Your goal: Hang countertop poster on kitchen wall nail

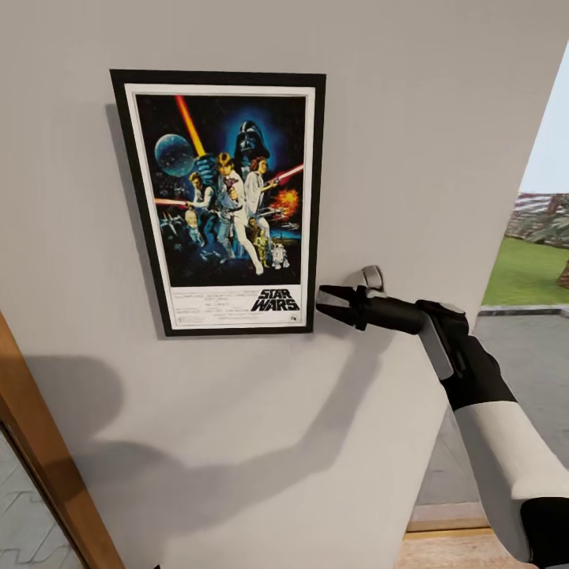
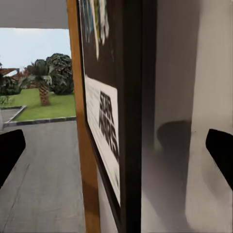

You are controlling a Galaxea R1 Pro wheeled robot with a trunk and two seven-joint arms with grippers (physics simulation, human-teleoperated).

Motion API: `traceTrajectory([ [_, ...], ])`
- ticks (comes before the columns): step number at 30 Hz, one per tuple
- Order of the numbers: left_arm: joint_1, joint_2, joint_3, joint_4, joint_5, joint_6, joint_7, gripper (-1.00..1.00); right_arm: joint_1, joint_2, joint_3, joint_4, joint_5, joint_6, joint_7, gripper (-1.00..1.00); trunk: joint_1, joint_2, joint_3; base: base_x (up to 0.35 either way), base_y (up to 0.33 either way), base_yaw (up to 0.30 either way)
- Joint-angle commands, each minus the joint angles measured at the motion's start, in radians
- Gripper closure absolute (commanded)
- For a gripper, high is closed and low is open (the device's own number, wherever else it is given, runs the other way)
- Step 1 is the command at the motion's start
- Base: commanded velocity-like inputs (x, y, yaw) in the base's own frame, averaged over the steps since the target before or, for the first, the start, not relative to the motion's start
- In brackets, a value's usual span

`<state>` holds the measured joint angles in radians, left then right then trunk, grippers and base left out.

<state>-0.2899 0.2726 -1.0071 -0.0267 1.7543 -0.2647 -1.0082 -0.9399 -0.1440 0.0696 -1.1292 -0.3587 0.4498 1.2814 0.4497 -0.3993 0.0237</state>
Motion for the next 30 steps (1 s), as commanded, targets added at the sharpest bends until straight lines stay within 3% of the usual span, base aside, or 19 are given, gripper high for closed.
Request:
traceTrajectory([
  [1,0.000,0.000,-0.009,-0.001,0.007,-0.005,0.000,-1.00,0.000,-0.001,0.002,0.000,-0.013,0.010,-0.001,-1.00,0.000,-0.001,0.000,0.000,0.000,0.000],
  [10,0.000,0.000,-0.010,-0.001,0.007,-0.005,0.000,-1.00,0.000,-0.002,0.002,0.000,-0.030,0.010,-0.001,-1.00,0.000,-0.001,0.000,-0.007,0.000,0.000],
  [23,0.000,0.000,-0.010,-0.002,0.005,-0.005,-0.001,-1.00,0.024,-0.003,0.003,-0.001,-0.031,0.008,0.006,-1.00,0.000,-0.001,0.000,-0.149,0.000,0.000],
  [24,0.000,0.000,-0.010,-0.002,0.005,-0.005,-0.001,-1.00,0.068,-0.016,0.002,-0.003,-0.035,0.005,0.036,-1.00,0.000,-0.001,0.000,-0.005,0.000,0.000],
  [26,0.000,0.000,-0.010,-0.002,0.006,-0.005,-0.001,-1.00,0.073,-0.019,0.002,-0.004,-0.034,0.005,0.046,-1.00,0.000,-0.001,0.000,-0.003,0.000,0.000],
  [27,0.000,0.000,-0.010,-0.002,0.005,-0.005,-0.001,-1.00,0.098,-0.050,0.003,-0.008,-0.037,0.005,0.064,-1.00,0.000,-0.001,0.000,-0.046,0.000,0.000],
  [30,0.000,0.000,-0.010,-0.002,0.005,-0.005,-0.001,-1.00,0.113,-0.052,0.003,-0.010,-0.039,0.003,0.069,-1.00,0.000,-0.001,0.000,-0.161,0.000,0.000],
])
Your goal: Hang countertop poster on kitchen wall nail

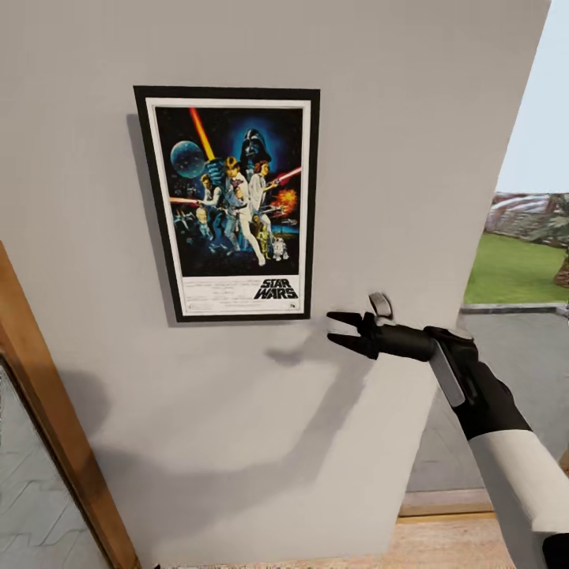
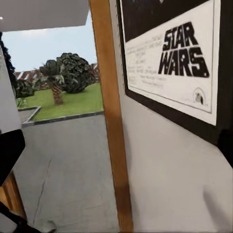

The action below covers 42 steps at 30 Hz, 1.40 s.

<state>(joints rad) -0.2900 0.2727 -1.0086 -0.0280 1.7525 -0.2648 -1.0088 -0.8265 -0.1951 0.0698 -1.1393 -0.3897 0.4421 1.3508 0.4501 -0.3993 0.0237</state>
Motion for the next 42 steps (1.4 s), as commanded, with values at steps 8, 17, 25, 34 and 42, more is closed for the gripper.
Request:
traceTrajectory([
  [8,0.000,-0.001,-0.010,-0.001,0.006,-0.004,0.001,-1.00,0.117,-0.012,-0.023,0.000,-0.007,-0.021,0.051,-1.00,0.000,-0.001,0.000,-0.173,0.000,0.000],
  [17,0.000,-0.003,-0.018,-0.003,0.004,-0.004,0.007,-1.00,0.329,-0.017,-0.047,0.015,-0.001,-0.173,0.060,-1.00,0.000,-0.001,0.000,-0.021,0.000,0.000],
  [25,0.000,-0.005,-0.020,-0.003,0.003,-0.004,0.008,-1.00,0.448,-0.023,-0.048,0.175,0.003,-0.313,0.060,-1.00,0.000,-0.001,0.000,-0.002,0.000,0.000],
  [34,0.000,-0.014,-0.021,0.000,0.003,-0.006,0.032,-1.00,0.495,-0.033,-0.048,0.725,0.093,-0.567,0.046,-1.00,0.000,-0.001,0.000,0.000,0.000,0.000],
  [42,0.000,-0.029,-0.023,0.002,0.001,-0.008,0.177,-1.00,0.502,-0.059,-0.027,0.990,0.200,-0.642,-0.139,-1.00,0.000,-0.001,0.000,0.000,0.000,0.000],
])
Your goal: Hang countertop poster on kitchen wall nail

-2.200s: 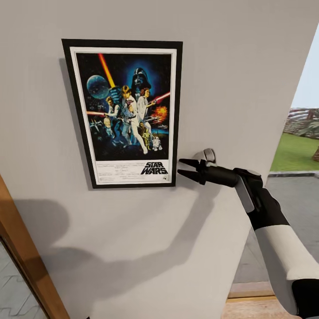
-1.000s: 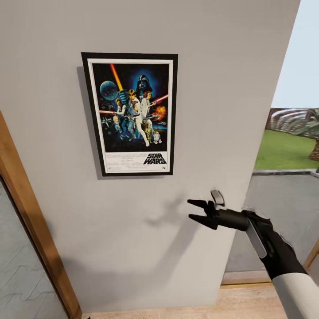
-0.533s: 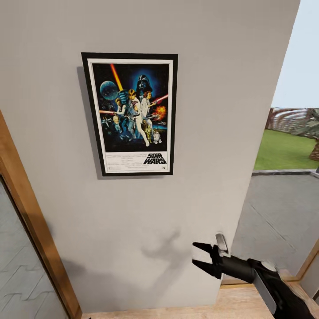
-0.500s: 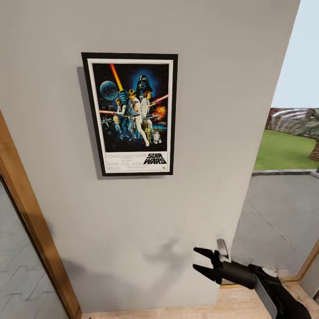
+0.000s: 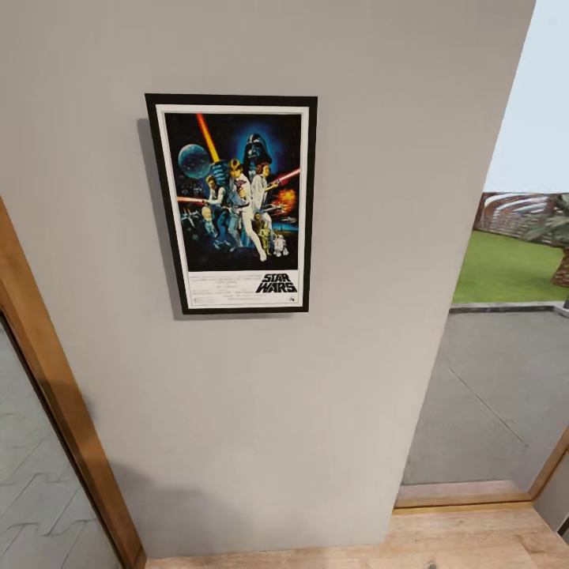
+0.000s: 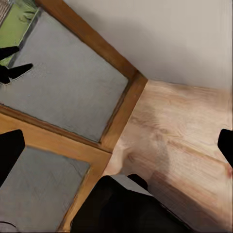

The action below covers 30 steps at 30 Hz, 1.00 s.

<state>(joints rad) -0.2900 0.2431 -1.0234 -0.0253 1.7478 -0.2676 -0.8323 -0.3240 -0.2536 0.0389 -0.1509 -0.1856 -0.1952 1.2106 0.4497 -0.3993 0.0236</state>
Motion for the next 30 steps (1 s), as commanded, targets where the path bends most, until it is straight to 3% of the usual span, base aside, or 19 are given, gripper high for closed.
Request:
traceTrajectory([
  [1,0.000,-0.021,-0.009,-0.002,-0.017,-0.005,0.065,-1.00,0.000,0.002,0.007,0.056,0.020,-0.006,-0.126,-1.00,0.000,-0.001,0.000,0.000,0.000,0.000],
  [3,0.000,-0.034,-0.011,-0.004,-0.081,-0.005,0.162,-1.00,0.000,0.004,0.008,0.080,0.027,-0.005,-0.264,-1.00,0.000,-0.001,0.001,0.000,0.000,0.000],
  [7,0.000,-0.039,-0.011,-0.005,-0.119,-0.005,0.223,-1.00,0.001,0.006,0.008,0.099,0.030,-0.003,-0.382,-1.00,0.000,-0.001,0.006,0.000,0.000,0.000],
  [24,0.000,-0.039,-0.009,-0.004,-0.134,-0.005,0.248,-1.00,0.001,0.021,0.007,0.162,0.029,-0.002,-0.740,-1.00,0.000,-0.001,0.033,0.000,0.000,0.000],
  [29,0.000,-0.036,-0.007,-0.003,-0.133,-0.005,0.248,-1.00,0.001,0.036,0.007,0.167,0.029,-0.004,-0.884,-1.00,0.000,-0.001,0.041,0.000,0.000,0.000],
  [30,0.000,-0.036,-0.007,-0.003,-0.133,-0.005,0.248,-1.00,0.002,0.044,0.007,0.169,0.029,-0.002,-0.951,-1.00,0.000,-0.001,0.042,0.000,0.000,0.000],
])
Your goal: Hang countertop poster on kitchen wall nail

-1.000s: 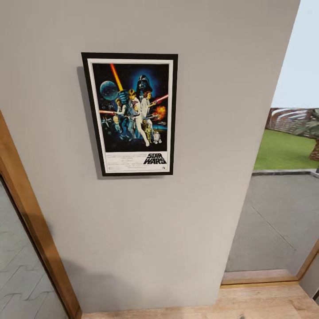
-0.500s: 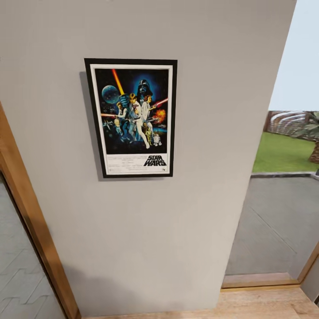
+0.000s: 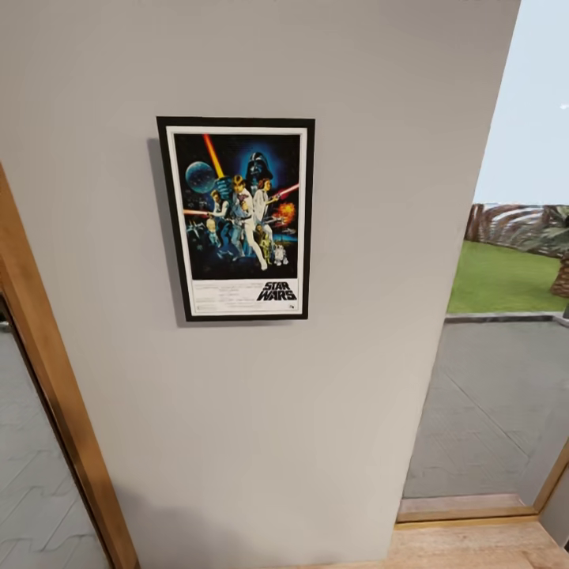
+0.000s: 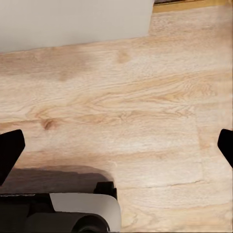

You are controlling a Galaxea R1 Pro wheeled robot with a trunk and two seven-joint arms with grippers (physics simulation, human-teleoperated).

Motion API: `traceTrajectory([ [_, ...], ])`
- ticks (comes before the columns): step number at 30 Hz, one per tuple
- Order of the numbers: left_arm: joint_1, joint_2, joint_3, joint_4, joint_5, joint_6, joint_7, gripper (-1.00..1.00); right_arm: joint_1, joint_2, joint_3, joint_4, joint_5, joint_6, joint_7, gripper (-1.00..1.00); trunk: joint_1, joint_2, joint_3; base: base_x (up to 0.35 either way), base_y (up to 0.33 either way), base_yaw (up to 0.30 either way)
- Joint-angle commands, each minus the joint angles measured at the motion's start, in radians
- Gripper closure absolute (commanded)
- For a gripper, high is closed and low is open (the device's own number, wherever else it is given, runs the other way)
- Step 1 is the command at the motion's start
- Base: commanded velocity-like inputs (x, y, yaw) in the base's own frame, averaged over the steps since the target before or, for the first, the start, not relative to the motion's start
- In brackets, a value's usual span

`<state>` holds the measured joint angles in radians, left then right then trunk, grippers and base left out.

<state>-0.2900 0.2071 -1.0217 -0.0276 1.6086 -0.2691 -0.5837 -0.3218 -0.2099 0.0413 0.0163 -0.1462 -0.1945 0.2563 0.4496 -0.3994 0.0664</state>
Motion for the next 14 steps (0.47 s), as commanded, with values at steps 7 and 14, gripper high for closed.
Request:
traceTrajectory([
  [7,0.000,0.001,-0.009,-0.001,0.007,-0.004,-0.002,-1.00,0.000,0.028,0.005,0.023,-0.011,0.002,-0.151,-1.00,0.000,-0.001,0.002,0.000,0.000,0.000],
  [14,0.000,0.001,-0.010,-0.001,0.005,-0.004,-0.002,-1.00,0.000,0.035,0.005,0.027,-0.012,0.003,-0.159,-1.00,0.000,-0.001,0.002,0.000,0.000,0.000],
])
